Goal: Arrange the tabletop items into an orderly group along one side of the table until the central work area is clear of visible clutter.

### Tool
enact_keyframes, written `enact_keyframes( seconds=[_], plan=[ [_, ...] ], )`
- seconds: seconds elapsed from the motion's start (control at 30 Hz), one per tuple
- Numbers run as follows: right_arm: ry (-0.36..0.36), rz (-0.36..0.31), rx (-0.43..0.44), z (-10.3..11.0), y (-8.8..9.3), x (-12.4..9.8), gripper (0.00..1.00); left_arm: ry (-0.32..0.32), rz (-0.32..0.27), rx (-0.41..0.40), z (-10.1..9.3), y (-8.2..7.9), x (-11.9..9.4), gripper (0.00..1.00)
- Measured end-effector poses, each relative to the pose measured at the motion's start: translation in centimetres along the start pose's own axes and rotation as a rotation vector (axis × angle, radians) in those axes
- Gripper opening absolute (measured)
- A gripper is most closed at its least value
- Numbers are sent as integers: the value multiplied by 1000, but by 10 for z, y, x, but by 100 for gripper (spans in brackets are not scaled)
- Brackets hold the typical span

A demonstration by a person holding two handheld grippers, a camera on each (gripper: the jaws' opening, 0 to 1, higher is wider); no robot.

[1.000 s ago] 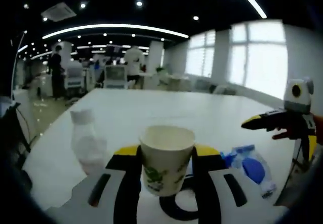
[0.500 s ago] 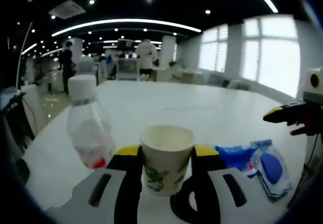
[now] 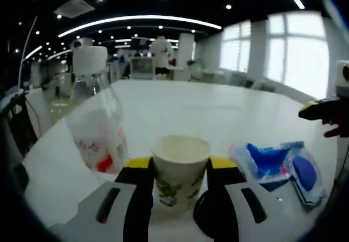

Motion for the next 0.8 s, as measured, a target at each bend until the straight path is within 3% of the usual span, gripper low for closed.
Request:
enact_keyframes(
  seconds=[0.8],
  plan=[
    [0,17,0,0,4,-2,91,-20,62,25,5,10,-2,40]
  ],
)
Point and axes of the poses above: the point that each gripper's makers call its tool centre point, and the gripper's own axes: x roughly forward along the fingers, z roughly to its left, y roughly out of its underside, the point moved 4 cm from there along -x, roughly backward along the fingers, and after that the axes turned 9 degrees about -z, right-handed, at the moved point
